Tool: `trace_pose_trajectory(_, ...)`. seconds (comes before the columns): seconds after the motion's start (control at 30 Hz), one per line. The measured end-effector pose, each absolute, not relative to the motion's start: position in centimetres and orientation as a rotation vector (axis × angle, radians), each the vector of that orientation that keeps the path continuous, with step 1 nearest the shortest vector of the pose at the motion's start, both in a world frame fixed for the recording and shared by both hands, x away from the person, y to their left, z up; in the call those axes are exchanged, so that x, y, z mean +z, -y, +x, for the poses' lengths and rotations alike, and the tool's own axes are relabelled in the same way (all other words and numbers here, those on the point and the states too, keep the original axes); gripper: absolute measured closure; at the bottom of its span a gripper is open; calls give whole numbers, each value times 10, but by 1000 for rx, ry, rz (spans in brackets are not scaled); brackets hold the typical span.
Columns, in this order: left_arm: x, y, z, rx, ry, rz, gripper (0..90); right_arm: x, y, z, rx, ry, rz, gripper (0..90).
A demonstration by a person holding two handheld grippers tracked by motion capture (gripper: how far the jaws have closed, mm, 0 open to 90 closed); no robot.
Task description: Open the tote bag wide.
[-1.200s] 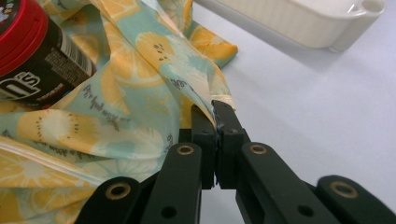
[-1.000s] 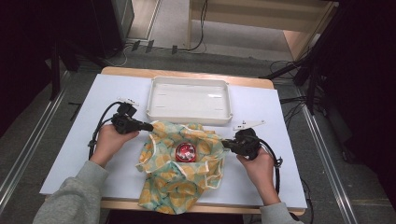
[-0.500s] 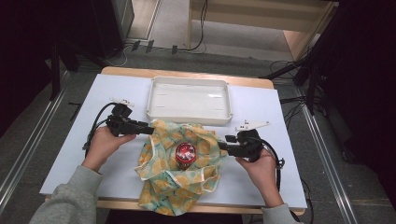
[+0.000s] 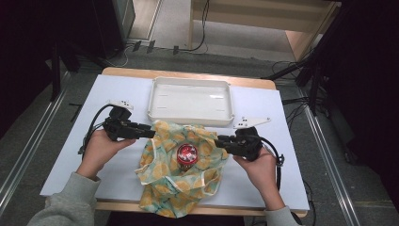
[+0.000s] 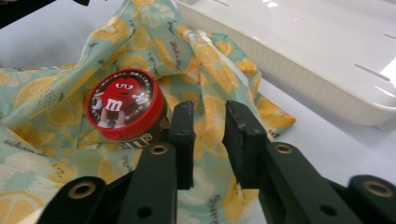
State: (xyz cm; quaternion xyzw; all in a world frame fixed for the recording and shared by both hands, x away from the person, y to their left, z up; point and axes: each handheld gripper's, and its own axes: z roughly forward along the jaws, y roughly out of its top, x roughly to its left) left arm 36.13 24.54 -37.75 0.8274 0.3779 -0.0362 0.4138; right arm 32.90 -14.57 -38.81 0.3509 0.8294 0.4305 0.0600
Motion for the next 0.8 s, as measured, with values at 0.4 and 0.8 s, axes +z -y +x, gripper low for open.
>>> trace_pose_trajectory(0.4,-374,-208,340,-112,-854,2108,796,-392,120,328,1294,-2555,1036,862)
trace_pose_trajectory(0.8,-395,-186,332,-143,-867,2142,860,-416,104,324,1259,-2588,1085,892)
